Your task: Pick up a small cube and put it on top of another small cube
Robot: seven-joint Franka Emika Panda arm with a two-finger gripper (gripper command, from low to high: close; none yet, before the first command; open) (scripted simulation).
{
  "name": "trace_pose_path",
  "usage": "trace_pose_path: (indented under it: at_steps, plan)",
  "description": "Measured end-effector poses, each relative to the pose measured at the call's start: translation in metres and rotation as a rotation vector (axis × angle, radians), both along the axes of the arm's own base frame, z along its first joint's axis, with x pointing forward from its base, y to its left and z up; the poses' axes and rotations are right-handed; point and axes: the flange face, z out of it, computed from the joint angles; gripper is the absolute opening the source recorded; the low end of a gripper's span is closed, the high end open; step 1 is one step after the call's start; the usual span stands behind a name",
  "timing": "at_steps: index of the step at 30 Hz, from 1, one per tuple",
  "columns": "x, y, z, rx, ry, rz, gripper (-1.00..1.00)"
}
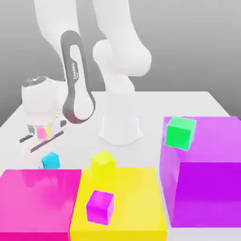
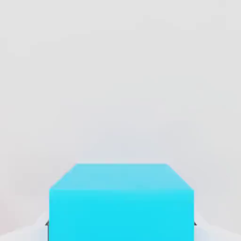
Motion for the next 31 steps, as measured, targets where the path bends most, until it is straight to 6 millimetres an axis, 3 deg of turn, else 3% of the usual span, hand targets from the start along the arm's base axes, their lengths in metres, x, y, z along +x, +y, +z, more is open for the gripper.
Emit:
trace_pose_path:
  at_steps: [8,10,16,21,23,27,28,31]
  plan:
    - [0.000,0.000,0.057,0.000,-0.001,-0.001,-1.00]
    - [0.019,0.014,0.075,0.003,-0.003,0.059,-1.00]
    - [0.083,0.092,0.132,0.008,-0.009,0.318,-1.00]
    - [0.108,0.177,0.181,0.004,-0.003,0.547,-1.00]
    - [0.110,0.192,0.176,0.001,-0.001,0.586,-1.00]
    - [0.111,0.197,0.138,0.000,0.000,0.598,-1.00]
    - [0.110,0.197,0.129,0.000,0.000,0.598,1.00]
    - [0.110,0.197,0.129,0.000,0.000,0.598,1.00]
